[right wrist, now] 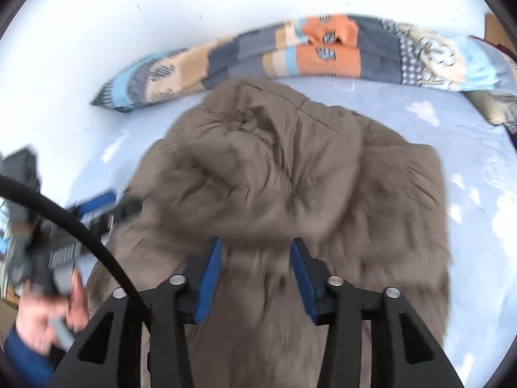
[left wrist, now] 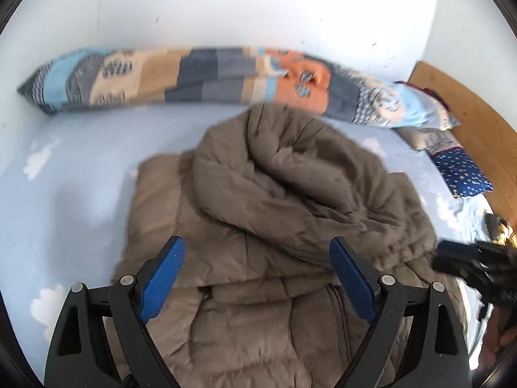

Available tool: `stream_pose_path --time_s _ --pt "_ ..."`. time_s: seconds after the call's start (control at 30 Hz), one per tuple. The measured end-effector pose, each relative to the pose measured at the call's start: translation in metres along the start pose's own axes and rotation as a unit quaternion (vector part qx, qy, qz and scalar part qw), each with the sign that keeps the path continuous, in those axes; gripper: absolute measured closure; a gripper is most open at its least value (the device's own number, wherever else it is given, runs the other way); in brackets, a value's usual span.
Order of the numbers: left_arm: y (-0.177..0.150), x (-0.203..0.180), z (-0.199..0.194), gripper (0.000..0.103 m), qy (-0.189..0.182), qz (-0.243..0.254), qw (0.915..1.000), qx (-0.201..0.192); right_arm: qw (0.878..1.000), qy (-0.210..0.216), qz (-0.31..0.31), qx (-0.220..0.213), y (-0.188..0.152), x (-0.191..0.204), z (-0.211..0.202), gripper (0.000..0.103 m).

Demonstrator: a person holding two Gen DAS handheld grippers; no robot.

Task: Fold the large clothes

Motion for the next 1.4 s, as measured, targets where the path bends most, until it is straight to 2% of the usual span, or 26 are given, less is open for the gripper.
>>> stream_pose_path --time_s 0.17,0.3,0.37,0.43,0.53,0.6,0.63,0.73,0.87,1.03,1.13,1.2,1.4 --pt "-0.030 0.009 -0.045 0.012 0.015 0.015 0.9996 -0.018 1.000 -0.020 -0.003 -0.017 -0.071 0.006 -0.062 0.053" --pt "-0.070 0.015 -0.067 0.012 0.008 0.013 0.9998 0.009 0.999 -0.032 0.012 -0.008 -0.118 -0.002 -0.081 0.053" --pt "-0.100 0.018 -0.073 0.012 0.007 0.005 0.9993 0.037 0.999 -0.031 0.022 0.001 -0.136 -0.005 -0.083 0.053" --pt "-0.128 0.019 -0.075 0.012 0.020 0.002 0.9977 0.065 0.999 -0.026 0.032 0.016 -0.152 -0.005 -0.079 0.053" --pt "-0.168 0.018 -0.070 0.012 0.032 -0.003 0.9940 0.105 0.999 -0.028 0.027 0.037 -0.164 0.000 -0.065 0.053" --pt "-0.187 0.016 -0.061 0.012 0.048 -0.001 0.9904 0.130 0.997 -0.031 0.024 0.062 -0.173 0.003 -0.050 0.053" --pt "-0.194 0.013 -0.058 0.012 0.064 0.010 0.9899 0.126 0.996 -0.034 0.025 0.076 -0.179 0.003 -0.043 0.053" --pt "-0.203 0.005 -0.057 0.012 0.100 0.038 0.9881 0.111 0.992 -0.050 0.032 0.115 -0.193 -0.002 -0.019 0.053" --pt "-0.206 0.001 -0.055 0.010 0.124 0.034 0.9871 0.096 0.992 -0.056 0.021 0.113 -0.197 -0.003 -0.011 0.048" --pt "-0.208 -0.002 -0.052 0.007 0.132 0.039 0.9870 0.083 0.993 -0.050 0.019 0.101 -0.200 -0.006 -0.010 0.046" --pt "-0.208 -0.001 -0.049 0.007 0.134 0.040 0.9869 0.081 0.994 -0.042 0.019 0.096 -0.201 -0.008 -0.009 0.040" --pt "-0.208 -0.001 -0.050 0.007 0.133 0.041 0.9871 0.079 0.995 -0.038 0.017 0.091 -0.205 -0.002 -0.012 0.031" --pt "-0.210 -0.002 -0.052 0.007 0.134 0.043 0.9872 0.075 0.995 -0.044 -0.017 0.085 -0.209 0.008 -0.010 0.021"
Point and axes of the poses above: each gripper's, at about its wrist camera, not at the fingertips, and z roughly the way its jaws point, x to its left, y to its top, the point moved 2 cm from there along z, roughly the way its jaws point, and after that the axes turned 6 degrees about y, right-handed, at the moved point
